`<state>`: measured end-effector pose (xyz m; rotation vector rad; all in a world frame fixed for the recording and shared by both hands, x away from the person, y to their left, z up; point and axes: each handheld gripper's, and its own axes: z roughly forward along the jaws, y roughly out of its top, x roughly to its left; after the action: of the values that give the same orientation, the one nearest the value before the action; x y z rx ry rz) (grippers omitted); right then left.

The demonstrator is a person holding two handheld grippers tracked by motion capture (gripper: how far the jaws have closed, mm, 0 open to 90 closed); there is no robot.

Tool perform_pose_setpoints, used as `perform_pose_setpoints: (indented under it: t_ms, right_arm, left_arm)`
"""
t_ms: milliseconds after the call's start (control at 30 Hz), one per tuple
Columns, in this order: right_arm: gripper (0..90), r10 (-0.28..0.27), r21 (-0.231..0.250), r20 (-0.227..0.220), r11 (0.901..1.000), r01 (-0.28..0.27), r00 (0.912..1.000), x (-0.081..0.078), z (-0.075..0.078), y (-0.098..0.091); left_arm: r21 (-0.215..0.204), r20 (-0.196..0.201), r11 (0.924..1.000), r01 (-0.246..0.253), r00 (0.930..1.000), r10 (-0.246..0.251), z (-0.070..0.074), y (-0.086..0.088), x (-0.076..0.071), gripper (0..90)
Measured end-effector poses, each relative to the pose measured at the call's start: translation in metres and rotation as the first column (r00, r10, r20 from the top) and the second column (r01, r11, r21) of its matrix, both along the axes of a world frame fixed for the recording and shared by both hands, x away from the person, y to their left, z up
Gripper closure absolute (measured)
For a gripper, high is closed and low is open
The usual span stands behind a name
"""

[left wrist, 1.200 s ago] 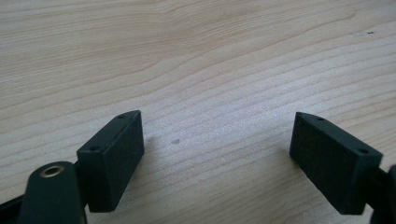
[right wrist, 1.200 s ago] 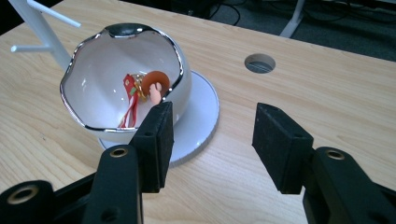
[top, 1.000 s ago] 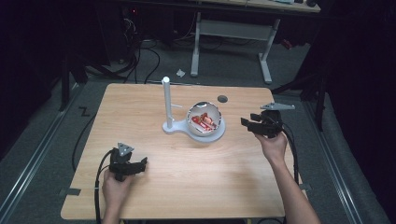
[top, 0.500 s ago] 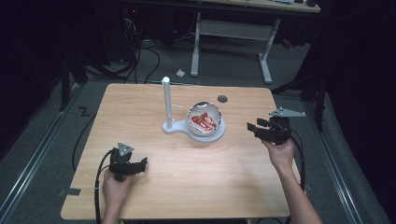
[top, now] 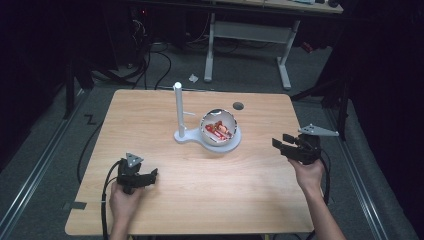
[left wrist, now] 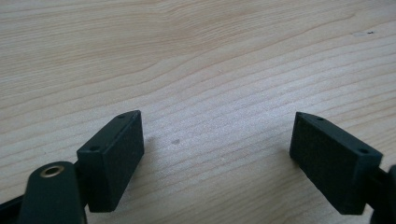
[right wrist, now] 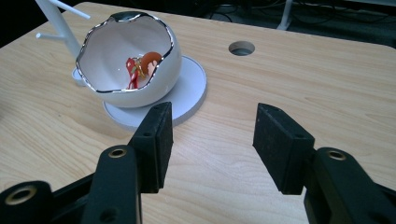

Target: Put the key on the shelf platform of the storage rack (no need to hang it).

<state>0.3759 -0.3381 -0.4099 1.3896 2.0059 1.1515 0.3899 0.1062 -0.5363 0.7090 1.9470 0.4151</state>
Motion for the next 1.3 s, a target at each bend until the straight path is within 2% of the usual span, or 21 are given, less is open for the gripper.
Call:
perform_pose_setpoints:
  t_ms: [533, 833, 1300]
  right_arm:
    - [47.6, -0.019, 0.032, 0.01, 0.9993, 0.018, 0.9998, -0.027, -0.01, -0.014]
    - [47.5, -0.007, 0.038, 0.017, 0.9993, 0.007, 0.9998, -0.037, -0.016, -0.011]
    - [47.1, 0.016, 0.055, 0.001, 0.9983, -0.016, 0.9999, -0.042, -0.033, 0.0]
  left_arm:
    - [0.0, 0.0, 1.0, -0.001, 1.0, 0.001, 0.0, 0.0, 0.0, 18.0]
    - [0.001, 0.0, 1.0, 0.0, 1.0, 0.0, 0.0, 0.0, 0.0, 18.0]
    - [0.0, 0.0, 1.0, 0.0, 1.0, 0.0, 0.0, 0.0, 0.0, 18.0]
